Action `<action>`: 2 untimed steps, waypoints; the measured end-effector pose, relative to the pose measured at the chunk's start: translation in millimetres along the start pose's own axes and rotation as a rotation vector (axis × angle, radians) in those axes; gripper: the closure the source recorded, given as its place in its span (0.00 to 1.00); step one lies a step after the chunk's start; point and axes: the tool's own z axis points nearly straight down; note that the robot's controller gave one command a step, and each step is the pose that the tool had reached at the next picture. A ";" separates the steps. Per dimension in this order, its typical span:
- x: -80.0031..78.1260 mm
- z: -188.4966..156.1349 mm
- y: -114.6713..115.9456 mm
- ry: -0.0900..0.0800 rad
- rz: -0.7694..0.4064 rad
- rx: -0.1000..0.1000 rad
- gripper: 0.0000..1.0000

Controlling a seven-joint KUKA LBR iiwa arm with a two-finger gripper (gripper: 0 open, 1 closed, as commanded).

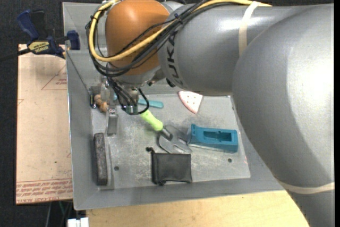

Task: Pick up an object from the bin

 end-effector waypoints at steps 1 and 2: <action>-1.7 -4.3 -0.6 -0.006 0.002 -0.001 0.00; 26.2 -50.0 -0.5 -0.005 -0.059 -0.001 0.00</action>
Offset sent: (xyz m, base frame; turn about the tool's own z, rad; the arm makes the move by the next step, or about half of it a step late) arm -0.0306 -0.0002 0.0598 -0.0702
